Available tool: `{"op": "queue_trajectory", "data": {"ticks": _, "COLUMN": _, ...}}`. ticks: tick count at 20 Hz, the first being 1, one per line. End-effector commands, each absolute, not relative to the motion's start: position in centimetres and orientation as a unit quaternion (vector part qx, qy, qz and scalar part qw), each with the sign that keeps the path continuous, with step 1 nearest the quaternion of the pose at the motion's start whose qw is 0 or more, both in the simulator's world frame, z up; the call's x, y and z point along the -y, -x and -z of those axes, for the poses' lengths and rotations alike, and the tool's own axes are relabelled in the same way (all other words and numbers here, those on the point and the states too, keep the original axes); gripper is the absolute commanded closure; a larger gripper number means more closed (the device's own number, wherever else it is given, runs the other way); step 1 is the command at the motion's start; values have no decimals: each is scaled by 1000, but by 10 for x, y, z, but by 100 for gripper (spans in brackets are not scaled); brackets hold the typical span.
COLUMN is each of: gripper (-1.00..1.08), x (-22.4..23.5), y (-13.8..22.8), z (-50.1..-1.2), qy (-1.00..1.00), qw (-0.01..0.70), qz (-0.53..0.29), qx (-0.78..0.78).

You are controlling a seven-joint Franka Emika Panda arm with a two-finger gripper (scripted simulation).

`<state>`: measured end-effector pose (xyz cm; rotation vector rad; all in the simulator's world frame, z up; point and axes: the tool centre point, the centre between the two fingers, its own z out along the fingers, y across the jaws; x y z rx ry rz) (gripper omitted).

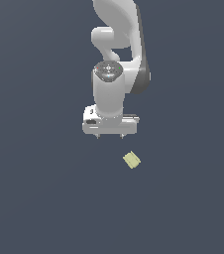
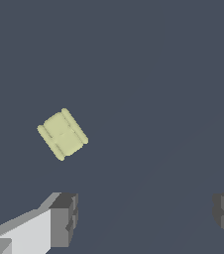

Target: Pick up the object and move it to a goal position.

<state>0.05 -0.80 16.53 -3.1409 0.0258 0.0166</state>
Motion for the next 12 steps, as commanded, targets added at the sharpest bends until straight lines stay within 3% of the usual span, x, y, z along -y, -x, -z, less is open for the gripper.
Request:
{"op": "queue_trajectory", "data": {"ticks": 1, "gripper": -92, "x": 8, "y": -1, "z": -165, "qy": 1000, "qw": 0, "qz": -5, "qx": -8}}
{"op": "queue_trajectory", "data": {"ticks": 12, "gripper": -92, "x": -5, "y": 2, "z": -158, "qy": 1000, "qw": 2, "qz": -18, "qx": -14}}
